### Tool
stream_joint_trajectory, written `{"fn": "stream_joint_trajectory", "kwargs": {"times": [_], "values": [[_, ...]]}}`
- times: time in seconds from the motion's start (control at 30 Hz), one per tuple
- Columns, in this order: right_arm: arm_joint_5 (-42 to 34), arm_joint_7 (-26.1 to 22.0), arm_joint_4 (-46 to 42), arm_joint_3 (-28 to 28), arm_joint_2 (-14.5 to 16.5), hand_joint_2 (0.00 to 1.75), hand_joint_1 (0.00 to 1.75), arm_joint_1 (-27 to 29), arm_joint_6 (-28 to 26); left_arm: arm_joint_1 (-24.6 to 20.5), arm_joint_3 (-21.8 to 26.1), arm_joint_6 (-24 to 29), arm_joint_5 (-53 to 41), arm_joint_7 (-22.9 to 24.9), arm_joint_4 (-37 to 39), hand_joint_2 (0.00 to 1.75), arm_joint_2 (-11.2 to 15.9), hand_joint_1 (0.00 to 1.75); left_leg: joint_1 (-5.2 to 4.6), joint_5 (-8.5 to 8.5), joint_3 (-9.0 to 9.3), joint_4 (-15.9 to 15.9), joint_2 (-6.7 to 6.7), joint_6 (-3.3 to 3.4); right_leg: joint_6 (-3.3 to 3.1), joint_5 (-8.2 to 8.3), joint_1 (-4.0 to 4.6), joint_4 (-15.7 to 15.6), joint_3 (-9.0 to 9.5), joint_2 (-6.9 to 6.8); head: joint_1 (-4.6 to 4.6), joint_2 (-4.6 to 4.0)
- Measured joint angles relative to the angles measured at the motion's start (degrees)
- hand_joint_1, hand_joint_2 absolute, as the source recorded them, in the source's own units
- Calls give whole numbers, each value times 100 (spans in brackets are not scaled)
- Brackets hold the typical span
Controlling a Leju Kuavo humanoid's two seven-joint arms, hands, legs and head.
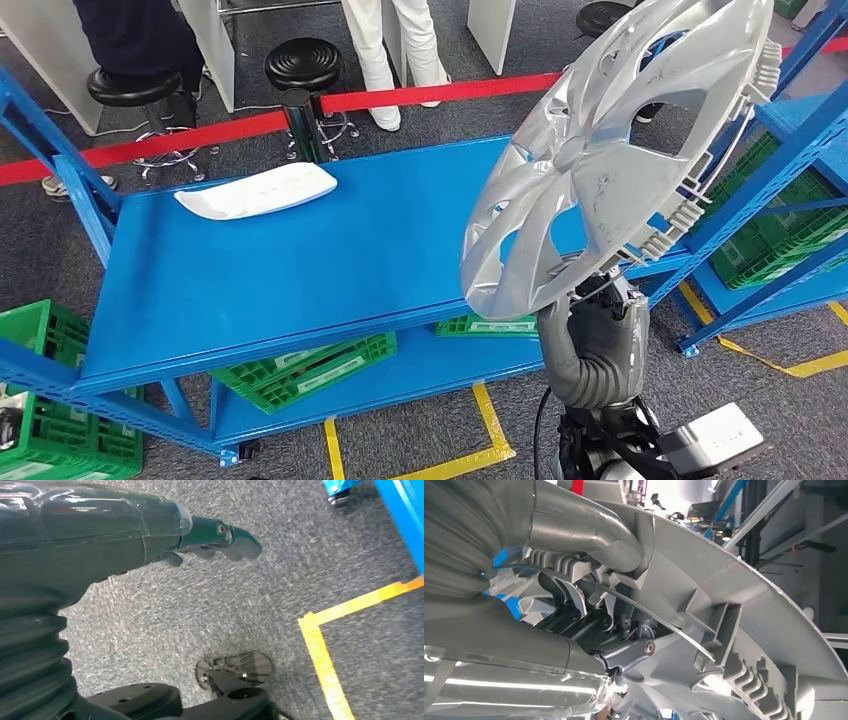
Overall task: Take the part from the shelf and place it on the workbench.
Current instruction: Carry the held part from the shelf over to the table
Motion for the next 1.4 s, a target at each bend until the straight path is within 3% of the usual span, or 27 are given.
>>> {"fn": "stream_joint_trajectory", "kwargs": {"times": [0.07,0.17,0.2,0.23,0.27,0.3,0.37,0.43,0.5,0.57,0.6,0.67,0.7,0.73,0.77,0.8,0.87,0.93,1.03,1.07,1.13,1.2,1.23,1.27,1.3,1.4], "values": [[16,55,-23,-34,-10,175,175,10,-29,-5,-1,-5,-24,10,-3,175,-33,0,6,63,-48,-19,1,98,59,-156,-15,132,-59,3,26,0],[48,107,-71,-78,-28,175,175,19,-64,-8,-1,-8,-53,-9,-13,175,-93,0,-13,157,-162,-27,7,203,108,-839,-18,1078,-361,6,124,0],[56,120,-79,-92,-31,175,175,23,-71,-6,-1,-8,-60,-24,-15,175,-108,0,-30,189,-204,-25,7,217,107,-999,-16,1395,-440,6,156,0],[60,130,-83,-103,-32,175,175,26,-73,-5,-1,-8,-66,-43,-15,175,-117,0,-50,222,-246,-23,7,225,93,-1047,-13,1545,-445,6,184,0],[62,139,-87,-114,-32,175,175,29,-74,-5,-1,-7,-70,-67,-15,175,-122,0,-71,255,-286,-22,5,230,65,-986,-5,1483,-353,6,213,0],[62,148,-91,-124,-32,175,175,29,-74,-5,-1,-7,-74,-90,-15,175,-127,0,-92,287,-320,-22,2,231,22,-846,10,1222,-171,8,238,0],[62,154,-111,-147,-32,175,175,25,-73,-6,-1,-6,-79,-127,-26,175,-142,0,-128,349,-375,-21,-4,220,-114,-567,72,376,346,13,257,0],[56,154,-136,-166,-32,175,175,21,-74,-6,-1,-6,-81,-145,-40,175,-162,0,-126,417,-410,-24,2,173,-194,-448,133,-146,629,12,248,0],[30,153,-150,-177,-32,175,175,18,-76,-4,-2,-7,-82,-148,-44,175,-175,0,-105,490,-429,-39,17,107,-208,-389,158,-217,613,13,259,0],[-17,151,-154,-193,-29,175,175,16,-74,-2,-3,-7,-80,-146,-44,175,-178,0,-99,382,-480,40,24,43,-246,-271,133,-293,570,-7,263,0],[-37,149,-156,-201,-29,175,175,17,-73,-2,-3,-7,-79,-146,-44,175,-178,0,-92,192,-545,207,25,8,-266,-201,112,-331,526,-19,237,0],[-59,145,-156,-207,-28,175,175,22,-72,-2,-3,-7,-76,-146,-43,175,-176,0,-46,-356,-740,836,24,-64,-289,-80,88,-355,394,-32,162,0],[-63,143,-156,-208,-29,175,175,26,-72,-1,-3,-7,-76,-145,-43,175,-176,0,-17,-550,-816,1179,24,-100,-284,-25,85,-348,315,-35,125,0],[-66,143,-155,-208,-28,175,175,30,-72,0,-3,-8,-76,-142,-42,175,-175,0,10,-616,-831,1409,24,-132,-269,27,80,-337,234,-39,98,0],[-67,143,-154,-208,-28,175,175,33,-72,0,-3,-11,-76,-136,-42,175,-175,0,31,-556,-761,1467,26,-162,-249,73,71,-318,154,-42,81,0],[-68,143,-154,-207,-28,175,175,35,-71,-1,-3,-14,-76,-130,-42,175,-175,0,52,-406,-586,1318,30,-190,-223,110,56,-288,74,-43,67,0],[-68,143,-157,-208,-28,175,175,37,-70,-8,-3,-21,-78,-113,-45,175,-181,0,90,-182,-17,591,34,-244,-164,156,34,-184,-72,-41,38,0],[-69,143,-161,-210,-28,175,175,40,-70,-16,-3,-28,-80,-97,-50,175,-192,0,96,-222,377,-12,24,-221,-95,193,35,-77,-170,-38,18,0],[-73,137,-160,-212,-27,175,175,43,-62,-10,-3,-32,-82,-81,-53,175,-199,0,63,-237,366,-144,16,-53,13,265,14,-38,-220,-34,40,0],[-77,133,-159,-213,-28,175,175,44,-55,-13,-3,-32,-82,-80,-53,175,-200,0,61,-192,330,-146,18,15,42,185,1,19,-252,-28,53,0],[-91,122,-158,-214,-30,175,175,45,-43,-22,-3,-31,-82,-83,-53,175,-206,0,56,-83,228,-156,21,127,90,-250,-16,447,-384,-14,99,0],[-103,116,-155,-214,-30,175,175,43,-38,-19,-3,-30,-83,-85,-53,175,-212,0,28,23,100,-149,18,174,110,-763,-16,1168,-552,-8,163,0],[-107,115,-148,-213,-30,175,175,43,-36,-15,-3,-30,-83,-85,-53,175,-213,0,8,77,27,-144,18,183,104,-881,-14,1451,-583,-5,191,0],[-109,115,-139,-213,-29,175,175,43,-33,-12,-3,-30,-83,-85,-53,175,-213,0,-14,131,-45,-140,18,188,84,-865,-11,1545,-527,-5,218,0],[-111,115,-129,-212,-29,175,175,43,-31,-11,-3,-30,-82,-85,-53,175,-213,0,-35,180,-108,-138,17,189,53,-754,-4,1438,-385,-3,240,0],[-116,115,-120,-213,-28,175,175,31,-28,-12,-3,-30,-82,-90,-55,175,-226,0,-86,302,-235,-136,16,176,-109,-399,55,353,371,12,276,0]]}}
